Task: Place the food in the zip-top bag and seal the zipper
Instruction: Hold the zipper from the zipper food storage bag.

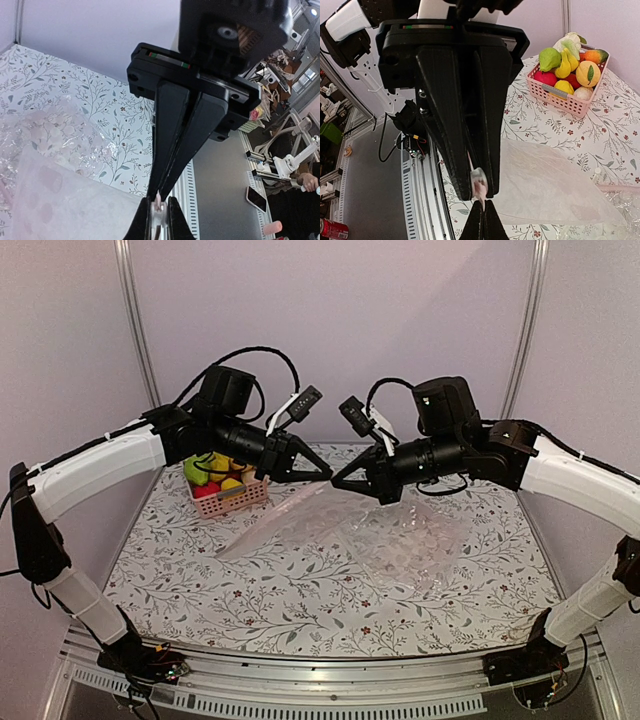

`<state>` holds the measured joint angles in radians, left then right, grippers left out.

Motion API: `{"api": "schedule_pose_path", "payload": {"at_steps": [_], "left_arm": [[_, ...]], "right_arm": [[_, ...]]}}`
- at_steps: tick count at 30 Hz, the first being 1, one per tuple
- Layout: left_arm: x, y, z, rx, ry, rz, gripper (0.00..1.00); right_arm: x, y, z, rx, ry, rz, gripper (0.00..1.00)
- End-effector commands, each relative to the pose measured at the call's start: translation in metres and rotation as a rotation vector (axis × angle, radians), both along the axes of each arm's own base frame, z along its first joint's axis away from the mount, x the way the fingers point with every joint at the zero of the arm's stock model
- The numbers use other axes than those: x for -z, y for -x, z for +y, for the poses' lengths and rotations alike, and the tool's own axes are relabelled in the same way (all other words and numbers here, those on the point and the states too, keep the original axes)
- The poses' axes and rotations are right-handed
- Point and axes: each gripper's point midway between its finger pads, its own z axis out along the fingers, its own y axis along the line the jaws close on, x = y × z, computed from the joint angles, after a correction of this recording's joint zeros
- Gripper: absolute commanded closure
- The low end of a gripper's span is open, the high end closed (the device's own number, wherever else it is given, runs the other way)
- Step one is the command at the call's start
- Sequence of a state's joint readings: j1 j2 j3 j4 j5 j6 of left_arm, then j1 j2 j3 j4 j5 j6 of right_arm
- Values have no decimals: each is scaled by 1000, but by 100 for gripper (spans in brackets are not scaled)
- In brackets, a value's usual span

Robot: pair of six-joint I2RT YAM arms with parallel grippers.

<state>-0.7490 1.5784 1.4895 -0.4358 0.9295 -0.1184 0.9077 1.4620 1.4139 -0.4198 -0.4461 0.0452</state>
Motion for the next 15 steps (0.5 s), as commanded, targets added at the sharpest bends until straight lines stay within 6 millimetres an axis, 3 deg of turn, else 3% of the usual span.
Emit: {"api": "schedule_pose_path", "payload": {"at_steps": [1,15], "left_arm": [[4,7,1,6,-18,-1,98],[6,7,3,-5,-31,-16,100]], "right_arm": [[8,-5,2,25,17,7,100],[9,-28,-7,176,30,3,100]]}}
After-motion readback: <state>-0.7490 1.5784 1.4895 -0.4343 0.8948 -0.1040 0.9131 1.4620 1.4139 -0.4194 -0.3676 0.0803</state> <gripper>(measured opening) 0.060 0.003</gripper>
